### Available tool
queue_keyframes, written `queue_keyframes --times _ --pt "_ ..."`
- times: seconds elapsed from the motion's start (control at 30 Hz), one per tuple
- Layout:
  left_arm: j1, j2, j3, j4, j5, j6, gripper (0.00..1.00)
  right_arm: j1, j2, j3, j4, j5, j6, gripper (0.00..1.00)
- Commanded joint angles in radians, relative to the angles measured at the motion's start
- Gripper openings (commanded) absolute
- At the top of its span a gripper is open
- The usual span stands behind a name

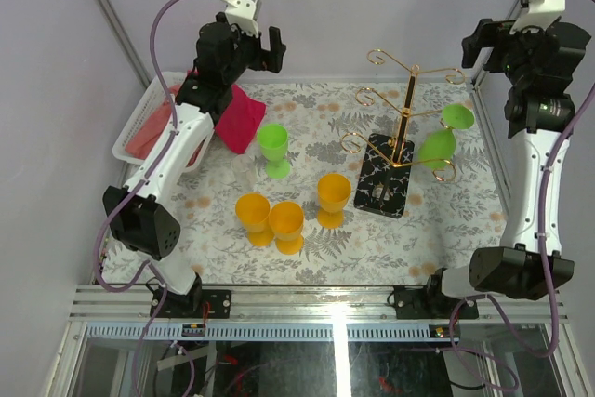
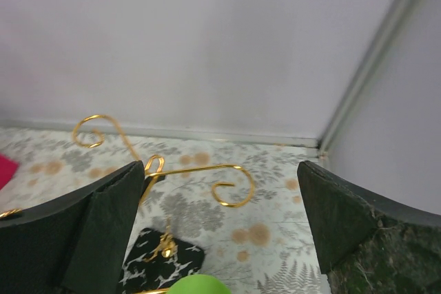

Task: Place the wine glass upside down on the wine glass rack
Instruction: Adjust the wine rack at the center of the board.

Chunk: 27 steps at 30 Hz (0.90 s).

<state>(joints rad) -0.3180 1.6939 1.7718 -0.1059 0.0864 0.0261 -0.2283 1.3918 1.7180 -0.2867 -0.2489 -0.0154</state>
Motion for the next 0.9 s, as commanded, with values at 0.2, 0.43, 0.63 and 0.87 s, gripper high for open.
queue_keyframes --times 0.2,0.43,0.63,0.87 --pt "0.01 -0.08 -0.119 -0.037 0.029 -0.021 0.96 0.013 0.116 0.032 -0.017 -0.38 0.154 1.0" --pt "0.007 -0.107 -0.172 -0.031 -0.026 -0.015 0.98 0.115 0.165 0.047 -0.129 -0.317 0.188 0.99" --pt "0.007 -0.12 -0.191 -0.029 -0.032 -0.014 0.99 0.177 0.223 0.102 -0.22 -0.257 0.197 0.99" --pt "0.008 -0.128 -0.205 -0.029 -0.042 0.0 0.99 0.226 0.307 0.222 -0.372 -0.114 0.158 0.99"
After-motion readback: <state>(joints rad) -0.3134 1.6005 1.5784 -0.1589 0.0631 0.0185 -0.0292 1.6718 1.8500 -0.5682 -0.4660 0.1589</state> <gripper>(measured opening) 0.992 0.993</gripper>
